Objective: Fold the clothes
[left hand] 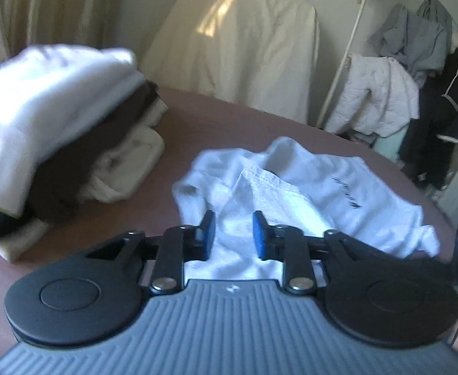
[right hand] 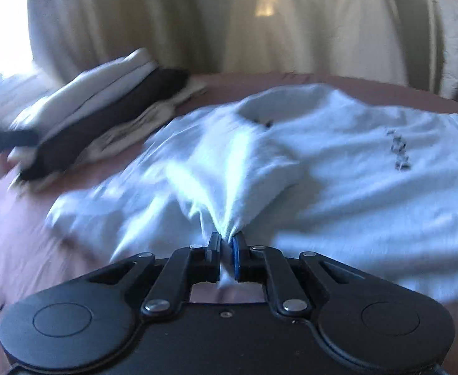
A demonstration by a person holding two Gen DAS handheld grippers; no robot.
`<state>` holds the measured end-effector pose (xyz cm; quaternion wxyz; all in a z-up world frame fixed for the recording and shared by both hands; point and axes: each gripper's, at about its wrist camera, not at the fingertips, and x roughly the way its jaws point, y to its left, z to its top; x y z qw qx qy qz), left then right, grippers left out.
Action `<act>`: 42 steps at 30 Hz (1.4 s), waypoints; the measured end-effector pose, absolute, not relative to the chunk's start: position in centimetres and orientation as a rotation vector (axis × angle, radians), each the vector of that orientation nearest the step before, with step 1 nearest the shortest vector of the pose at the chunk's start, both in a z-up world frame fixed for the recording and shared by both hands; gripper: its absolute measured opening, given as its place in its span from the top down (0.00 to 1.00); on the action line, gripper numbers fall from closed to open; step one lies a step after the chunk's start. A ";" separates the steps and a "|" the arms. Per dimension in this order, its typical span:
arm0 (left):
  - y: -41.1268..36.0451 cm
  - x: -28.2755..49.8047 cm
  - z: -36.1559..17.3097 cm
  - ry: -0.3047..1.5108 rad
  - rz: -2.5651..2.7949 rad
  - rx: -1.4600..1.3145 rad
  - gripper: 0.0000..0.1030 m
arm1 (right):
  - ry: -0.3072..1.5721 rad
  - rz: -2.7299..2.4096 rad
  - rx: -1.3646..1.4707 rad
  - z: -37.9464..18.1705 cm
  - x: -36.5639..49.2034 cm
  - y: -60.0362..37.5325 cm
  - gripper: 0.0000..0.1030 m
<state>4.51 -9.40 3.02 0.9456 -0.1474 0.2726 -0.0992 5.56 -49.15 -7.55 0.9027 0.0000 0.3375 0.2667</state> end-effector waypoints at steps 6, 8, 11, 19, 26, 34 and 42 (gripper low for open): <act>-19.2 9.3 1.0 0.763 -0.399 -0.155 0.36 | 0.756 0.547 -0.005 -8.4 2.8 -50.2 0.91; -22.6 10.6 -0.1 0.816 -0.405 -0.056 0.36 | 0.761 0.505 -0.007 -7.5 3.0 -50.2 0.91; -25.7 12.4 -1.1 0.854 -0.387 -0.002 0.36 | 0.765 0.489 -0.007 -6.2 2.9 -50.1 0.91; -27.5 14.7 -3.0 1.008 -0.460 -0.118 0.28 | 0.796 0.556 -0.058 -5.6 0.5 -50.3 0.91; -28.5 11.6 -4.5 0.923 -0.382 0.062 0.80 | 0.863 0.563 -0.062 -6.0 0.2 -52.8 0.90; -24.8 10.7 -3.4 0.921 -0.319 -0.152 0.93 | 0.751 0.246 0.527 -7.1 2.7 -68.4 0.40; -24.9 9.5 -1.4 0.822 -0.242 -0.107 0.96 | 0.676 0.014 0.898 -11.9 8.0 -76.6 0.18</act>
